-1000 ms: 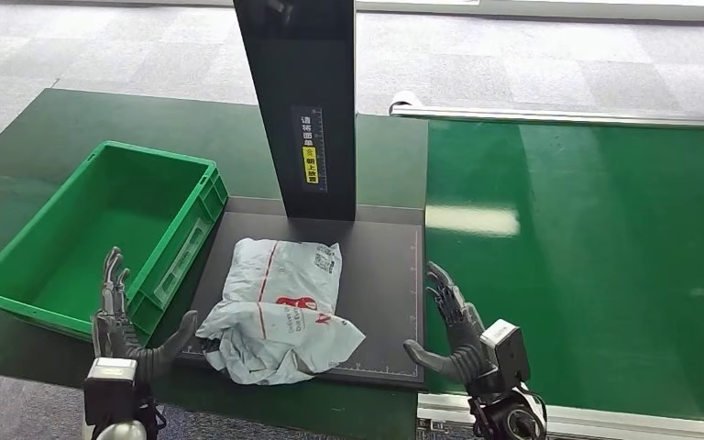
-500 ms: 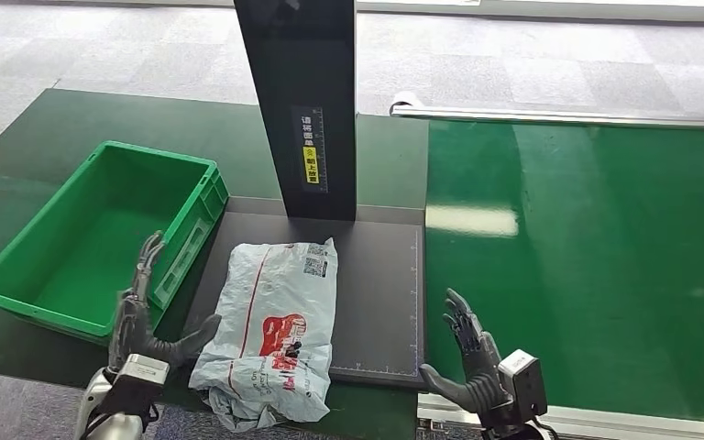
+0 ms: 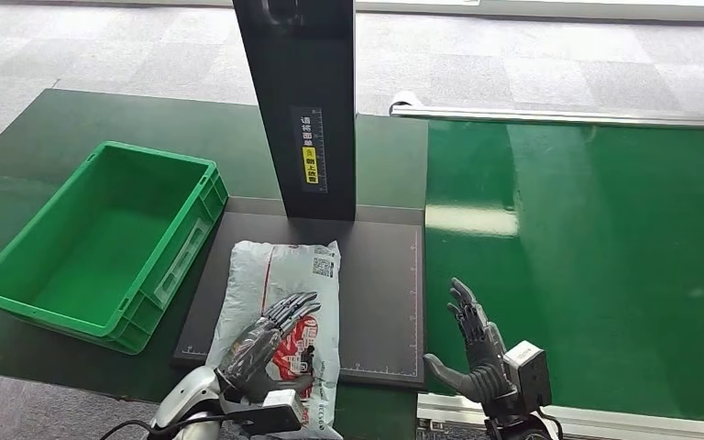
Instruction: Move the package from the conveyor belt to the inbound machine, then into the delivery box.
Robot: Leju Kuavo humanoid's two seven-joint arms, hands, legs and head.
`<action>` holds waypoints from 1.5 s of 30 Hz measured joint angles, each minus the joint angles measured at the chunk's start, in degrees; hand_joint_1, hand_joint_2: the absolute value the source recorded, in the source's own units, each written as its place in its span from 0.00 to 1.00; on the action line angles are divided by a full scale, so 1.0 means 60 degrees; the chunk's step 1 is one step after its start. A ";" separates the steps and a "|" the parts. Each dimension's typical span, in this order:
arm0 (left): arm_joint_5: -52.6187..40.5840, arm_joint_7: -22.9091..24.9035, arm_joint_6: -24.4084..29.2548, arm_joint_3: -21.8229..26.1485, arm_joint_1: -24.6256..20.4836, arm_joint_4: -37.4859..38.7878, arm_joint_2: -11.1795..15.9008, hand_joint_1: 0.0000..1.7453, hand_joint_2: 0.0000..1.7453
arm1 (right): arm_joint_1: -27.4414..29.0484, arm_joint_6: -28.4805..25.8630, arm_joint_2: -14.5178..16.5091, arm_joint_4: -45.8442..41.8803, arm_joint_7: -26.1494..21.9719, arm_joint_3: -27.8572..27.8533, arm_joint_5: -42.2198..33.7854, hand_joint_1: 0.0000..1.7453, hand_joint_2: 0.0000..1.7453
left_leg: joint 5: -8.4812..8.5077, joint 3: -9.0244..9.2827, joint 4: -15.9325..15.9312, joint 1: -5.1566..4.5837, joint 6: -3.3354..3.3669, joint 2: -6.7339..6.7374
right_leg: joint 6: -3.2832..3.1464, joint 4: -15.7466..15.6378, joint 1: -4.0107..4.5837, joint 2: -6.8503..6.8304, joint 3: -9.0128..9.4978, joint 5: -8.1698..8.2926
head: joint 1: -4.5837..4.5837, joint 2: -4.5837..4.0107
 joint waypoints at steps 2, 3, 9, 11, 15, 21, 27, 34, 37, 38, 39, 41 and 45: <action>-0.0412 0.0237 0.0385 -0.0346 -0.0245 0.0375 0.0125 0.29 1.00 | 0.0015 -0.0019 -0.0001 -0.0026 -0.0002 0.0001 0.0005 0.00 1.00 | 0.0000 0.0001 0.0000 0.0000 0.0000 -0.0002 | 0.0000 0.0000 0.0000 -0.0002 0.0003 0.0000 | -0.0001 0.0000; -0.0551 0.0321 0.0507 -0.0501 -0.0366 0.0548 0.0170 0.54 1.00 | 0.0031 -0.0048 -0.0002 -0.0048 -0.0009 0.0002 0.0014 0.00 1.00 | 0.0000 0.0002 0.0000 0.0000 0.0000 -0.0005 | 0.0000 0.0000 0.0000 -0.0005 0.0007 -0.0001 | -0.0001 0.0000; -0.0503 0.0366 0.0602 -0.1075 -0.1071 0.1353 0.0292 1.00 1.00 | 0.0135 -0.0299 -0.0021 -0.0183 -0.0072 0.0008 0.0069 0.00 1.00 | 0.0006 0.0035 -0.0002 -0.0001 0.0006 -0.0014 | 0.0000 -0.0001 -0.0001 -0.0014 0.0051 0.0000 | 0.0002 0.0000; -0.0233 0.0211 0.0594 -0.1130 -0.1237 0.1492 0.0339 1.00 1.00 | 0.0159 -0.0368 -0.0034 -0.0215 -0.0073 0.0008 0.0069 0.00 1.00 | 0.0011 0.0047 -0.0003 -0.0001 0.0009 -0.0014 | -0.0002 -0.0001 -0.0001 -0.0013 0.0063 0.0003 | 0.0001 0.0000; 0.0684 -0.0275 0.0490 -0.1127 -0.1341 0.1484 0.0461 1.00 1.00 | 0.0240 -0.0462 -0.0049 -0.0260 -0.0061 0.0008 0.0044 0.00 1.00 | 0.0021 0.0066 -0.0003 -0.0001 0.0006 -0.0014 | -0.0007 0.0000 0.0000 -0.0013 0.0080 0.0008 | 0.0000 0.0000; 0.2133 -0.0834 0.0250 -0.0951 -0.1124 0.0520 0.0565 1.00 1.00 | 0.0306 -0.0483 -0.0091 -0.0361 0.0020 0.0012 -0.0117 0.00 1.00 | 0.0021 0.0045 -0.0003 -0.0001 0.0005 -0.0009 | -0.0007 0.0000 0.0000 -0.0012 0.0055 0.0009 | 0.0003 0.0000; 0.2736 -0.1161 0.0441 -0.0741 -0.0821 -0.0870 0.0561 1.00 1.00 | 0.0375 -0.0557 -0.0106 -0.0540 0.0130 0.0008 -0.0188 0.00 1.00 | 0.0019 0.0010 0.0000 -0.0002 0.0005 -0.0007 | -0.0006 0.0000 -0.0001 -0.0012 0.0012 0.0009 | 0.0001 0.0000; 0.2570 -0.1406 0.1551 -0.0267 -0.1027 -0.3005 0.0455 1.00 1.00 | 0.0673 -0.0586 -0.0086 -0.0947 0.0341 -0.0009 -0.0072 0.00 1.00 | 0.0017 -0.0005 0.0000 0.0000 0.0004 -0.0005 | -0.0006 0.0000 0.0001 -0.0007 -0.0008 0.0009 | 0.0000 0.0000; 0.1769 -0.0951 0.2318 0.0006 -0.1393 -0.3480 0.0456 1.00 1.00 | 0.0783 -0.0555 -0.0054 -0.1080 0.0387 -0.0018 0.0028 0.00 1.00 | 0.0018 -0.0004 0.0000 0.0001 0.0004 -0.0005 | -0.0007 0.0000 0.0002 -0.0007 -0.0006 0.0009 | 0.0000 0.0000; 0.1545 -0.0763 0.2501 0.0107 -0.1519 -0.3533 0.0461 1.00 1.00 | 0.0813 -0.0547 -0.0043 -0.1117 0.0394 -0.0026 0.0060 0.00 1.00 | 0.0018 -0.0004 0.0000 0.0001 0.0004 -0.0004 | -0.0007 0.0000 0.0002 -0.0007 -0.0005 0.0009 | 0.0000 0.0000; 0.1373 -0.0556 0.2630 0.0217 -0.1652 -0.3551 0.0467 1.00 1.00 | 0.0844 -0.0545 -0.0031 -0.1153 0.0399 -0.0040 0.0096 0.00 1.00 | 0.0019 -0.0003 0.0000 0.0001 0.0004 -0.0003 | -0.0007 0.0000 0.0002 -0.0007 -0.0005 0.0010 | 0.0000 0.0000; 0.1128 -0.0065 0.2808 0.0468 -0.1981 -0.3473 0.0491 1.00 1.00 | 0.0918 -0.0556 -0.0007 -0.1227 0.0401 -0.0072 0.0159 0.00 1.00 | 0.0020 -0.0003 0.0000 0.0001 0.0004 -0.0003 | -0.0007 0.0000 0.0002 -0.0008 -0.0005 0.0010 | 0.0002 0.0000; 0.0838 0.0795 0.3059 0.1139 -0.2901 -0.2561 0.0623 1.00 1.00 | 0.1038 -0.0587 0.0017 -0.1391 0.0401 -0.0122 0.0223 0.00 1.00 | 0.0021 -0.0003 0.0000 0.0000 0.0004 0.0000 | -0.0008 0.0002 0.0002 -0.0004 -0.0004 0.0014 | 0.0001 0.0000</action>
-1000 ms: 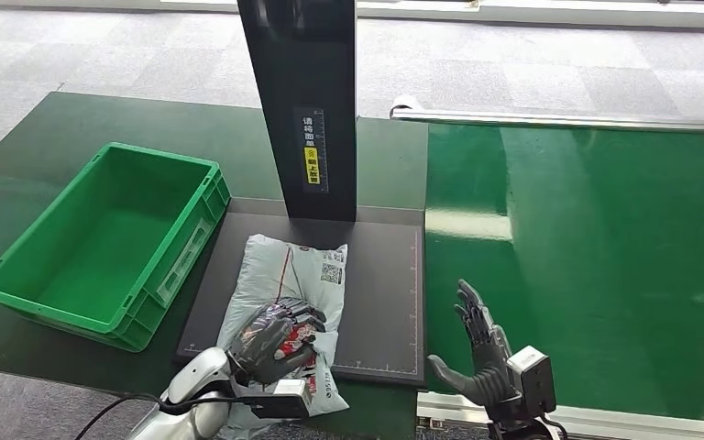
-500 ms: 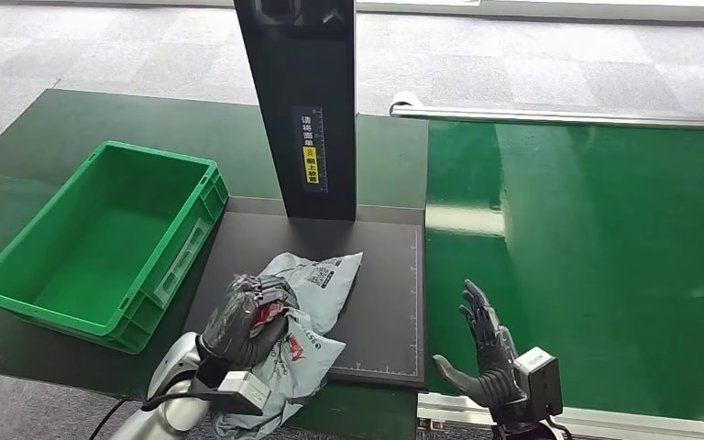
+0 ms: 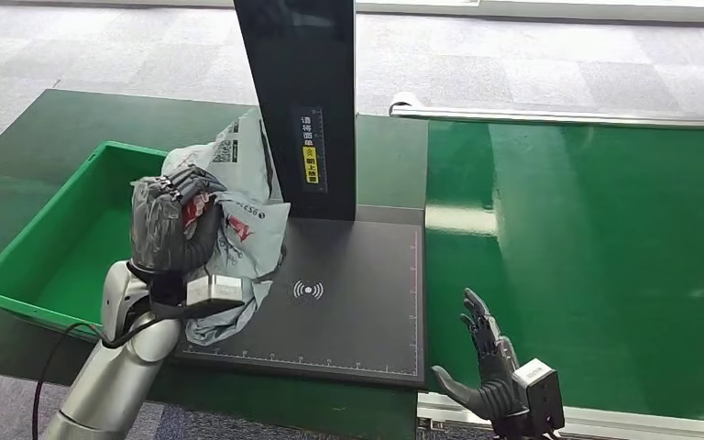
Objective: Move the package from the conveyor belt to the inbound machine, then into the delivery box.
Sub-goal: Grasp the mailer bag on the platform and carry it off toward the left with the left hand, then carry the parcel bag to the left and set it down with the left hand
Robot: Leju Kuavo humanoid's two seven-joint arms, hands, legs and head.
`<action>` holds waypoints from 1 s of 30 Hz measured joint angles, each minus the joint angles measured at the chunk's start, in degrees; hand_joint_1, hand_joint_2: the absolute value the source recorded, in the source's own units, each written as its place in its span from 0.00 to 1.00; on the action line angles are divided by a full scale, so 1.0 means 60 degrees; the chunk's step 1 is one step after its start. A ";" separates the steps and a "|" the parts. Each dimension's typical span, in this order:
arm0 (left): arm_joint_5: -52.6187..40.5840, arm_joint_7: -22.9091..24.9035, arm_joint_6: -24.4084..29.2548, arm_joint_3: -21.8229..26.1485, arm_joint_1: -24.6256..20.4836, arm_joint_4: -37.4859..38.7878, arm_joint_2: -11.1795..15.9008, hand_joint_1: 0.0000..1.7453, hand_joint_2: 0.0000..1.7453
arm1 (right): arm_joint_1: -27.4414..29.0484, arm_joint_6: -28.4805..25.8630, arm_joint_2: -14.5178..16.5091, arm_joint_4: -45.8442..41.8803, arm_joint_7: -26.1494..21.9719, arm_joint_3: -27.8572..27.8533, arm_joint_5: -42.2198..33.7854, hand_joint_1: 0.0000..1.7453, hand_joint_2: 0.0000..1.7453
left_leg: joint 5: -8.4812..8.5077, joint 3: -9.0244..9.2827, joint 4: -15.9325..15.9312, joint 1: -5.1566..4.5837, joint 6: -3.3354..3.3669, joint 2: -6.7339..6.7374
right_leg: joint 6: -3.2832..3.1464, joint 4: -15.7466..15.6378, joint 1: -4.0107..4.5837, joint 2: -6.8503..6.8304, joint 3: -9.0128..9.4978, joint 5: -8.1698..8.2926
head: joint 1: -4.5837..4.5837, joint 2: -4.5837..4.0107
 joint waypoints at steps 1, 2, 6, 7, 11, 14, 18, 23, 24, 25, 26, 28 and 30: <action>-0.0104 0.0209 0.0063 0.0204 -0.0232 0.0338 0.0045 1.00 1.00 | 0.0018 -0.0001 0.0001 -0.0046 0.0002 -0.0023 0.0004 0.00 1.00 | 0.0000 0.0000 0.0000 0.0000 0.0000 0.0004 | -0.0001 0.0001 0.0000 0.0004 -0.0001 0.0002 | 0.0000 0.0000; -0.0201 0.0408 0.0137 0.0413 -0.0453 0.0686 0.0101 1.00 1.00 | 0.0032 -0.0002 0.0001 -0.0087 0.0005 -0.0051 0.0003 0.00 1.00 | 0.0000 0.0001 0.0000 0.0000 0.0000 0.0008 | -0.0001 0.0001 0.0000 0.0008 -0.0003 0.0003 | 0.0000 0.0000; -0.0459 0.0691 0.0504 0.1180 -0.1253 0.2329 0.0395 1.00 1.00 | 0.0036 -0.0002 -0.0002 -0.0211 0.0074 -0.0121 -0.0021 0.00 1.00 | 0.0000 -0.0001 0.0000 0.0001 -0.0001 0.0012 | -0.0001 0.0003 0.0002 0.0016 -0.0010 0.0003 | 0.0001 0.0000; -0.0525 0.0728 0.0593 0.1342 -0.1406 0.2748 0.0475 1.00 1.00 | 0.0035 -0.0001 -0.0003 -0.0234 0.0093 -0.0126 -0.0026 0.00 1.00 | 0.0000 -0.0001 0.0000 0.0002 -0.0002 0.0012 | -0.0001 0.0003 0.0003 0.0016 -0.0011 0.0003 | -0.0002 0.0000; -0.0928 0.1227 0.0964 0.1850 -0.1871 0.4288 0.0706 1.00 1.00 | 0.0033 -0.0004 0.0001 -0.0308 0.0166 -0.0132 -0.0036 0.00 1.00 | -0.0001 -0.0010 0.0000 0.0002 -0.0003 0.0013 | -0.0002 0.0004 0.0003 0.0017 -0.0017 0.0000 | 0.0002 0.0000; -0.1358 0.1833 0.1337 0.2203 -0.2115 0.5412 0.0853 0.95 1.00 | 0.0030 -0.0014 0.0012 -0.0338 0.0207 -0.0132 -0.0020 0.00 1.00 | -0.0001 -0.0015 0.0000 0.0001 -0.0003 0.0017 | -0.0002 0.0004 0.0002 0.0020 -0.0021 0.0000 | 0.0001 0.0000; -0.1830 0.2562 0.1390 0.2576 -0.2314 0.6623 0.1085 0.91 1.00 | -0.0004 -0.0033 0.0031 -0.0341 0.0260 -0.0117 0.0018 0.00 1.00 | -0.0001 -0.0019 0.0000 0.0001 -0.0003 0.0015 | -0.0002 0.0003 0.0002 0.0019 -0.0024 0.0000 | 0.0002 0.0000; -0.2001 0.2867 0.1232 0.2868 -0.2394 0.7539 0.1253 0.91 1.00 | -0.0079 -0.0061 0.0035 -0.0335 0.0293 -0.0104 0.0020 0.00 1.00 | -0.0001 -0.0023 0.0000 0.0001 -0.0003 0.0013 | -0.0002 0.0004 0.0003 0.0018 -0.0027 0.0000 | 0.0002 0.0000; -0.2004 0.2880 0.1230 0.2903 -0.2412 0.7642 0.1266 0.74 1.00 | -0.0091 -0.0061 0.0036 -0.0335 0.0294 -0.0102 0.0019 0.00 1.00 | -0.0001 -0.0024 0.0000 0.0001 -0.0003 0.0013 | -0.0002 0.0004 0.0003 0.0017 -0.0027 0.0000 | 0.0002 0.0000; -0.2009 0.2889 0.1228 0.2935 -0.2429 0.7730 0.1277 0.52 1.00 | -0.0100 -0.0061 0.0037 -0.0334 0.0295 -0.0099 0.0019 0.00 1.00 | -0.0001 -0.0024 0.0000 0.0001 -0.0003 0.0012 | -0.0002 0.0003 0.0002 0.0017 -0.0027 0.0000 | 0.0002 0.0000; -0.2016 0.2897 0.1227 0.2959 -0.2444 0.7804 0.1286 0.29 1.00 | -0.0105 -0.0061 0.0037 -0.0333 0.0295 -0.0098 0.0019 0.00 1.00 | -0.0001 -0.0025 0.0000 0.0001 -0.0003 0.0012 | -0.0002 0.0003 0.0002 0.0017 -0.0027 0.0000 | 0.0002 0.0000; -0.2080 0.2946 0.1227 0.2987 -0.2476 0.7931 0.1300 0.00 1.00 | -0.0109 -0.0061 0.0037 -0.0329 0.0295 -0.0096 0.0020 0.00 1.00 | -0.0001 -0.0026 0.0000 0.0001 -0.0003 0.0012 | -0.0002 0.0003 0.0002 0.0017 -0.0027 0.0000 | 0.0002 0.0000; -0.2301 0.3181 0.1193 0.2999 -0.2499 0.8045 0.1317 0.00 1.00 | -0.0125 -0.0061 0.0037 -0.0320 0.0296 -0.0085 0.0022 0.00 1.00 | -0.0002 -0.0027 0.0000 0.0001 -0.0003 0.0011 | -0.0002 0.0003 0.0002 0.0017 -0.0027 0.0000 | 0.0002 0.0000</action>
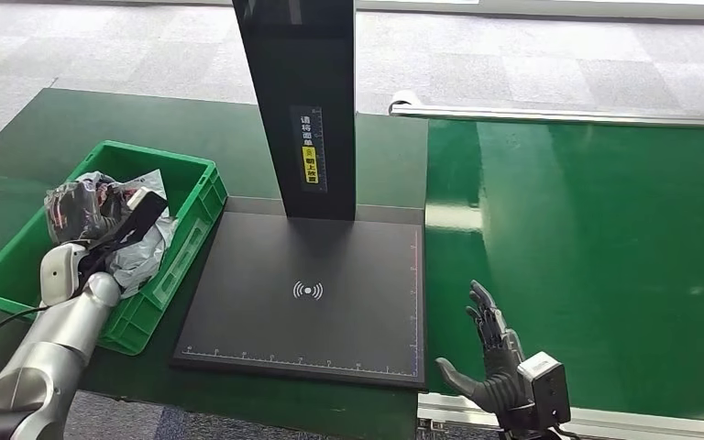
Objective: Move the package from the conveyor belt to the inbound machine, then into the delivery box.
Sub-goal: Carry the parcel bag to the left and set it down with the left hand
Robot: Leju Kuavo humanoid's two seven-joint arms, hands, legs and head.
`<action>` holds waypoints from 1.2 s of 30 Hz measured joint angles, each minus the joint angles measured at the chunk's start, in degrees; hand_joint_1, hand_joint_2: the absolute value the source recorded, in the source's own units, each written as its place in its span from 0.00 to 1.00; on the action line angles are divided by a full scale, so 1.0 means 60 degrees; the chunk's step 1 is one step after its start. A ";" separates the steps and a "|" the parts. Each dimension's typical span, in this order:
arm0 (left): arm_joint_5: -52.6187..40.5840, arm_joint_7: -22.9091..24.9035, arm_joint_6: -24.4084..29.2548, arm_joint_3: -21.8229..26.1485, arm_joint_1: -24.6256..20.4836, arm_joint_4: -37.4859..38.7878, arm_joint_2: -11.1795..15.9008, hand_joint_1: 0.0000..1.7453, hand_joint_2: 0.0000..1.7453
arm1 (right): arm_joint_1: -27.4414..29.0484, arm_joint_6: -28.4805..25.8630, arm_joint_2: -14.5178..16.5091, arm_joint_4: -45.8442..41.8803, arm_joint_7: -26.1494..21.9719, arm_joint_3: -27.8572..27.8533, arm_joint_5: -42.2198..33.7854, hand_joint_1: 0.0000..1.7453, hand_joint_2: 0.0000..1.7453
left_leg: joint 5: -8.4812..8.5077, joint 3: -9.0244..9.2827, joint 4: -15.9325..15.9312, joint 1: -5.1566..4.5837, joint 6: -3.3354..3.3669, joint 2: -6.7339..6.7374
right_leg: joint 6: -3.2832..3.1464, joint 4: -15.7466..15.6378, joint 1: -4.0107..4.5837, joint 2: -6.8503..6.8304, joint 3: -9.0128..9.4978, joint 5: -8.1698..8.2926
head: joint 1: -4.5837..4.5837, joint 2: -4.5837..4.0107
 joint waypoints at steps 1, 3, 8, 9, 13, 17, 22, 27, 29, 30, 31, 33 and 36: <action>-0.0188 0.0226 -0.0044 0.0000 -0.0005 0.0059 0.0014 0.00 1.00 | -0.0018 0.0000 0.0000 0.0010 0.0005 0.0016 0.0007 0.00 1.00 | 0.0000 0.0000 0.0000 0.0000 0.0000 0.0001 | 0.0000 0.0000 0.0000 0.0000 0.0000 0.0000 | 0.0000 0.0000; -0.0740 0.0920 -0.0218 -0.0009 -0.0023 0.0235 0.0043 0.00 1.00 | -0.0095 0.0000 0.0002 0.0072 0.0026 0.0086 0.0032 0.00 1.00 | 0.0000 0.0000 0.0000 0.0000 0.0000 0.0002 | 0.0000 0.0000 0.0000 0.0001 -0.0001 0.0000 | 0.0001 0.0000; -0.1521 0.1983 -0.0467 0.0017 -0.0056 0.0758 -0.0112 0.00 1.00 | -0.0483 -0.0036 0.0076 0.0481 0.0083 0.0443 -0.0008 0.00 1.00 | 0.0001 0.0008 0.0000 -0.0001 0.0000 -0.0004 | 0.0000 0.0000 -0.0001 -0.0004 0.0006 0.0000 | -0.0001 0.0000; -0.1347 0.1724 -0.0391 0.0074 -0.0041 0.0775 -0.0216 0.00 1.00 | -0.0543 -0.0067 0.0109 0.0560 0.0095 0.0522 -0.0057 0.00 1.00 | 0.0001 0.0014 0.0000 -0.0003 0.0000 -0.0012 | 0.0001 -0.0001 -0.0004 -0.0011 0.0015 -0.0002 | -0.0003 0.0000; 0.0757 -0.0714 -0.0545 0.0224 0.0638 -0.0342 -0.1104 0.00 1.00 | -0.0598 -0.0259 0.0290 0.0763 0.0107 0.0860 -0.0440 0.00 1.00 | -0.0035 0.0142 -0.0031 -0.0069 0.0033 -0.0083 | 0.0051 -0.0005 -0.0079 -0.0072 0.0157 -0.0074 | -0.0008 0.0000; 0.2723 -0.1557 -0.1230 -0.0386 0.2376 -0.2422 -0.2162 0.00 1.00 | -0.0634 -0.0375 0.0465 0.0878 0.0118 0.1171 -0.0768 0.00 1.00 | -0.0127 0.0334 -0.0061 -0.0133 0.0062 -0.0044 | 0.0068 -0.0008 -0.0134 -0.0043 0.0325 -0.0156 | -0.0021 0.0000; 0.3208 -0.1369 -0.1275 -0.0910 0.3444 -0.3624 -0.2508 0.00 1.00 | -0.0634 -0.0466 0.0487 0.0981 0.0134 0.1333 -0.0846 0.00 1.00 | -0.0100 0.0245 -0.0043 -0.0121 0.0071 0.0006 | 0.0074 -0.0007 -0.0123 0.0007 0.0222 -0.0109 | -0.0029 0.0000; 0.3267 -0.1372 -0.1283 -0.1081 0.3846 -0.4103 -0.2609 0.00 1.00 | -0.0639 -0.0472 0.0488 0.1034 0.0134 0.1409 -0.0846 0.00 1.00 | -0.0100 0.0211 -0.0043 -0.0105 0.0070 0.0002 | 0.0073 -0.0005 -0.0109 0.0003 0.0192 -0.0111 | -0.0028 0.0000; 0.3269 -0.1372 -0.1285 -0.1122 0.3919 -0.4202 -0.2632 0.00 1.00 | -0.0639 -0.0472 0.0488 0.1040 0.0134 0.1414 -0.0846 0.00 1.00 | -0.0101 0.0205 -0.0043 -0.0105 0.0069 0.0001 | 0.0073 -0.0005 -0.0108 0.0003 0.0185 -0.0111 | -0.0029 0.0000; 0.3270 -0.1372 -0.1285 -0.1138 0.3946 -0.4240 -0.2637 0.00 1.00 | -0.0639 -0.0473 0.0488 0.1045 0.0134 0.1415 -0.0846 0.00 1.00 | -0.0101 0.0203 -0.0043 -0.0104 0.0069 0.0001 | 0.0073 -0.0005 -0.0108 0.0003 0.0183 -0.0111 | -0.0028 0.0000; 0.3270 -0.1372 -0.1285 -0.1152 0.3967 -0.4271 -0.2642 0.00 1.00 | -0.0639 -0.0473 0.0488 0.1050 0.0134 0.1417 -0.0846 0.00 1.00 | -0.0101 0.0201 -0.0043 -0.0104 0.0069 0.0001 | 0.0072 -0.0005 -0.0108 0.0003 0.0181 -0.0111 | -0.0029 0.0000; 0.3270 -0.1372 -0.1287 -0.1177 0.4001 -0.4323 -0.2648 0.00 1.00 | -0.0640 -0.0474 0.0488 0.1066 0.0134 0.1420 -0.0846 0.00 1.00 | -0.0101 0.0200 -0.0044 -0.0103 0.0069 0.0001 | 0.0072 -0.0005 -0.0107 0.0003 0.0181 -0.0111 | -0.0029 0.0000; 0.3270 -0.1372 -0.1289 -0.1198 0.4042 -0.4375 -0.2656 0.00 1.00 | -0.0639 -0.0474 0.0488 0.1082 0.0134 0.1421 -0.0846 0.00 1.00 | -0.0101 0.0200 -0.0044 -0.0103 0.0069 0.0001 | 0.0072 -0.0005 -0.0107 0.0003 0.0181 -0.0111 | -0.0029 0.0000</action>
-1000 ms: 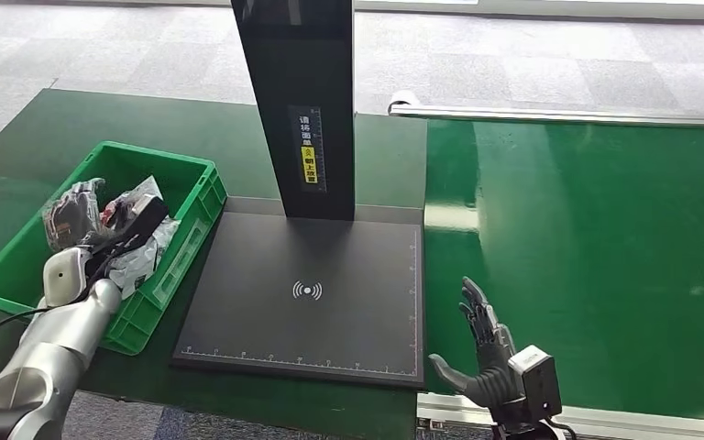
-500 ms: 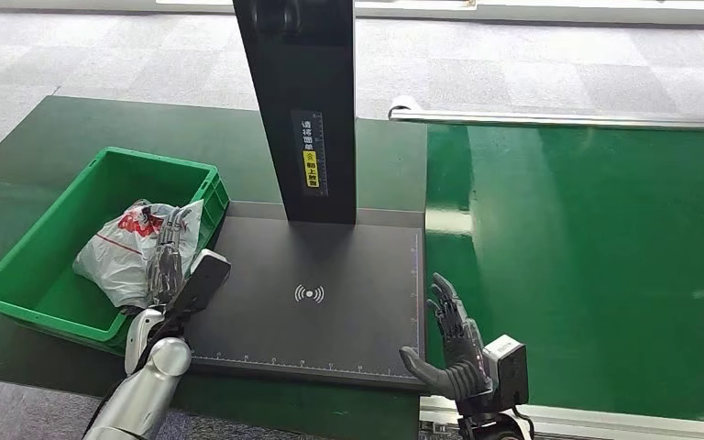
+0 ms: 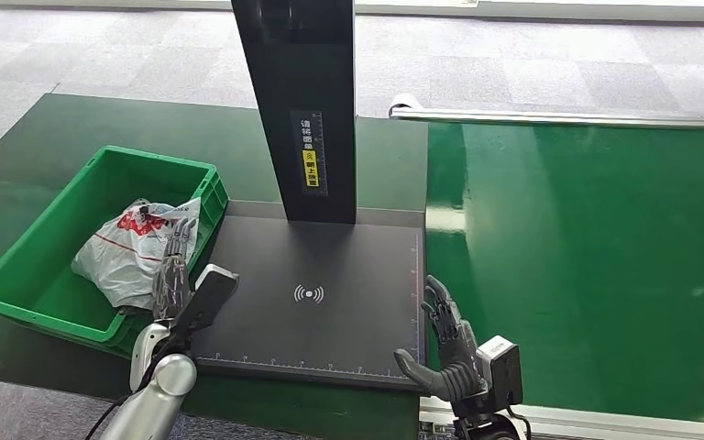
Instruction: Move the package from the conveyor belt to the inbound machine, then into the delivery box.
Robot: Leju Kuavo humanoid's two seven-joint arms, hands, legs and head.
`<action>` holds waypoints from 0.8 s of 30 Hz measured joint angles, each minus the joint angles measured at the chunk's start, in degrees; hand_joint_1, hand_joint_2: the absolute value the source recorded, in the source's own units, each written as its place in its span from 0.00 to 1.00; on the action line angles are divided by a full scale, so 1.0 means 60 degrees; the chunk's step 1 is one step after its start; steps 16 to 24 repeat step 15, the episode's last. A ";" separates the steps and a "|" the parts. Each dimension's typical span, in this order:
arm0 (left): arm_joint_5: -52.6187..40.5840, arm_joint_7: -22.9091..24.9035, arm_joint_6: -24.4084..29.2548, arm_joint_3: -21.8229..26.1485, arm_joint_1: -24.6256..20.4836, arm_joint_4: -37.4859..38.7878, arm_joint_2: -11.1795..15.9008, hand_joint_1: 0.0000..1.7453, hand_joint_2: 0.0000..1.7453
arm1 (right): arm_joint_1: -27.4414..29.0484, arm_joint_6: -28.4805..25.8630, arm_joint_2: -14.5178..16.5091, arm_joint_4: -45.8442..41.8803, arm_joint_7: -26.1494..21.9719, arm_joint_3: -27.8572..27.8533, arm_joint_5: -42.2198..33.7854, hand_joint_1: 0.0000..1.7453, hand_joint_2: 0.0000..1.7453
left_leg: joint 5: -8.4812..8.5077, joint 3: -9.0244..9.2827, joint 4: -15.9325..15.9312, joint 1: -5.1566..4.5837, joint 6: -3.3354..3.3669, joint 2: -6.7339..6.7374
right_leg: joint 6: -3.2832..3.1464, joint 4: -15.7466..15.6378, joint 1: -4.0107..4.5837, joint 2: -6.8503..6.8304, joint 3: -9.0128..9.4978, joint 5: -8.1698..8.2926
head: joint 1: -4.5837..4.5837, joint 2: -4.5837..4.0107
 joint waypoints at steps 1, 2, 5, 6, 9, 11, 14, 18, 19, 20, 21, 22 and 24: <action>0.0000 0.0000 0.0000 -0.0003 0.0007 -0.0009 -0.0002 0.00 1.00 | 0.0000 0.0000 0.0000 0.0002 0.0000 0.0000 0.0000 0.00 1.00 | 0.0000 0.0000 0.0000 0.0000 0.0000 0.0000 | 0.0000 0.0000 0.0000 0.0000 0.0000 0.0000 | 0.0000 0.0000; 0.0000 0.0000 0.0000 -0.0005 0.0011 -0.0014 -0.0003 0.00 1.00 | 0.0000 0.0000 0.0000 0.0003 0.0000 0.0000 0.0000 0.00 1.00 | 0.0000 0.0000 0.0000 0.0000 0.0000 0.0000 | 0.0000 0.0000 0.0000 0.0000 0.0000 0.0000 | 0.0000 0.0000; 0.0000 0.0000 0.0000 -0.0009 0.0021 -0.0017 -0.0003 0.00 1.00 | 0.0000 0.0000 0.0000 0.0009 0.0000 0.0000 0.0000 0.00 1.00 | 0.0000 0.0000 0.0000 0.0001 0.0000 0.0000 | 0.0000 0.0000 0.0001 0.0000 0.0000 0.0000 | 0.0000 0.0000; 0.0000 0.0000 0.0000 -0.0010 0.0024 -0.0020 -0.0003 0.00 1.00 | 0.0000 0.0000 0.0000 0.0011 0.0000 0.0000 0.0000 0.00 1.00 | 0.0000 0.0000 0.0000 0.0001 0.0000 0.0000 | 0.0000 0.0000 0.0001 0.0000 0.0000 0.0000 | 0.0000 0.0000; 0.0000 0.0000 0.0000 -0.0011 0.0029 -0.0038 -0.0003 0.00 1.00 | 0.0000 0.0000 0.0000 0.0011 0.0000 0.0000 0.0000 0.00 1.00 | 0.0000 0.0000 0.0000 0.0001 0.0000 0.0000 | 0.0000 0.0000 0.0001 0.0000 -0.0001 0.0000 | 0.0000 0.0000; 0.0000 0.0000 0.0000 -0.0013 0.0031 -0.0058 -0.0003 0.00 1.00 | 0.0000 0.0000 0.0000 0.0011 0.0000 0.0000 0.0000 0.00 1.00 | 0.0000 -0.0001 0.0000 0.0001 0.0000 0.0000 | 0.0000 0.0000 0.0001 0.0000 -0.0001 0.0000 | 0.0000 0.0000; 0.0108 -0.0095 -0.0102 -0.0026 0.0070 -0.0106 -0.0021 0.00 1.00 | -0.0002 -0.0084 -0.0001 0.0009 -0.0056 0.0001 0.0070 0.00 1.00 | 0.0000 0.0000 0.0000 0.0002 0.0000 0.0001 | 0.0000 0.0000 0.0002 0.0001 -0.0001 0.0000 | 0.0001 0.0000; 0.0144 -0.0127 -0.0137 -0.0031 0.0083 -0.0117 -0.0027 0.00 1.00 | -0.0002 -0.0112 -0.0001 0.0008 -0.0074 0.0001 0.0094 0.00 1.00 | 0.0000 0.0000 0.0000 0.0002 0.0000 0.0001 | 0.0000 0.0000 0.0002 0.0001 0.0000 0.0000 | 0.0001 0.0000; 0.0144 -0.0127 -0.0137 -0.0031 0.0083 -0.0117 -0.0027 0.00 1.00 | -0.0002 -0.0112 -0.0001 0.0008 -0.0074 0.0001 0.0094 0.00 1.00 | 0.0000 0.0000 0.0000 0.0002 0.0000 0.0001 | 0.0000 0.0000 0.0002 0.0001 0.0000 0.0000 | 0.0001 0.0000; 0.0144 -0.0127 -0.0137 -0.0031 0.0083 -0.0117 -0.0027 0.00 1.00 | -0.0002 -0.0112 -0.0001 0.0008 -0.0074 0.0001 0.0094 0.00 1.00 | 0.0000 0.0000 0.0000 0.0002 0.0000 0.0001 | 0.0000 0.0000 0.0002 0.0001 0.0000 0.0000 | 0.0001 0.0000; 0.0144 -0.0127 -0.0137 -0.0031 0.0083 -0.0117 -0.0027 0.00 1.00 | -0.0002 -0.0112 -0.0001 0.0008 -0.0074 0.0001 0.0094 0.00 1.00 | 0.0000 0.0000 0.0000 0.0002 0.0000 0.0001 | 0.0000 0.0000 0.0002 0.0001 0.0000 0.0000 | 0.0001 0.0000; 0.0144 -0.0127 -0.0137 -0.0031 0.0083 -0.0117 -0.0027 0.00 1.00 | -0.0002 -0.0112 -0.0001 0.0008 -0.0074 0.0001 0.0094 0.00 1.00 | 0.0000 0.0000 0.0000 0.0002 0.0000 0.0001 | 0.0000 0.0000 0.0002 0.0001 0.0000 0.0000 | 0.0001 0.0000; 0.0144 -0.0127 -0.0137 -0.0031 0.0083 -0.0117 -0.0027 0.00 1.00 | -0.0002 -0.0112 -0.0001 0.0008 -0.0074 0.0001 0.0094 0.00 1.00 | 0.0000 0.0000 0.0000 0.0002 0.0000 0.0001 | 0.0000 0.0000 0.0002 0.0001 0.0000 0.0000 | 0.0001 0.0000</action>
